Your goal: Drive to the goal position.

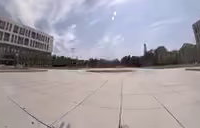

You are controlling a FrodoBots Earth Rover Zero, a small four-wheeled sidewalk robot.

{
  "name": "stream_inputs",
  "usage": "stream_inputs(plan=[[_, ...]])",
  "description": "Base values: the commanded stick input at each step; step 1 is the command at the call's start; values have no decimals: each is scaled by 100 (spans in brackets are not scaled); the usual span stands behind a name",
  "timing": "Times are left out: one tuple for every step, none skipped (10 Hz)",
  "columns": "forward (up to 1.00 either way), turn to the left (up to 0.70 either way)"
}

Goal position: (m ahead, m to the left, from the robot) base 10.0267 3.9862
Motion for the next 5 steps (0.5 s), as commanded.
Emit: stream_inputs(plan=[[70, 0], [70, 0], [70, 0], [70, 0], [70, 0]])
